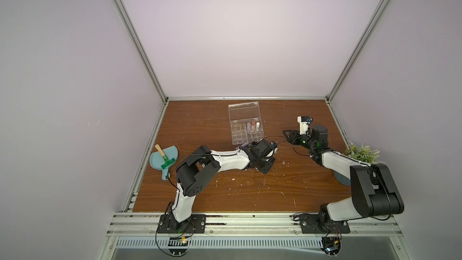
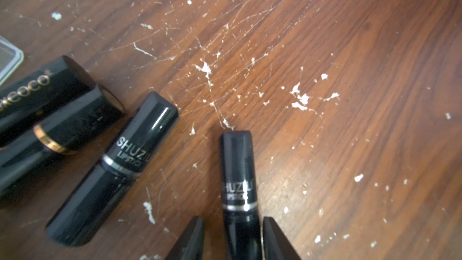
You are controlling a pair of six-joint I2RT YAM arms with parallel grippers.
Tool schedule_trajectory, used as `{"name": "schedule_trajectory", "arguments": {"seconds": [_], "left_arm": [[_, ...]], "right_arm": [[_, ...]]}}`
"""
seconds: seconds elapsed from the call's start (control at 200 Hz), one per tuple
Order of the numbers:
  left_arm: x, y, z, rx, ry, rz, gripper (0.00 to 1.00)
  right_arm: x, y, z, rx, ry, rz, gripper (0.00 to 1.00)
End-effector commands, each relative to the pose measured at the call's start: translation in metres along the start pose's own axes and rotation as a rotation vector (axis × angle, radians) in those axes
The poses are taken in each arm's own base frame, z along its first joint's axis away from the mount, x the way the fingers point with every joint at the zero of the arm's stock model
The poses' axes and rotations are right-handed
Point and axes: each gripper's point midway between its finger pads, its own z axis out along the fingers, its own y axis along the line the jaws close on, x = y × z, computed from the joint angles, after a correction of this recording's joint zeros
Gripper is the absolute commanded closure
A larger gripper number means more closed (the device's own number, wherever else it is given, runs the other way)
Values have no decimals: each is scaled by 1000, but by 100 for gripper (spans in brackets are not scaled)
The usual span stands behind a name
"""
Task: Arrange the lipsticks in the organizer
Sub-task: Pick up the lipstick at the center of the board.
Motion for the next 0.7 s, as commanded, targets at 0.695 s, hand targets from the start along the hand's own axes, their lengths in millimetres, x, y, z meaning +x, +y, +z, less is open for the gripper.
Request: {"name": "schedule_trajectory", "arguments": {"seconds": [0.695], "left_arm": [[-16, -1, -44, 2, -124, -24, 80]], "right_arm": [[-26, 25, -5, -110, -15, -11, 46]]}}
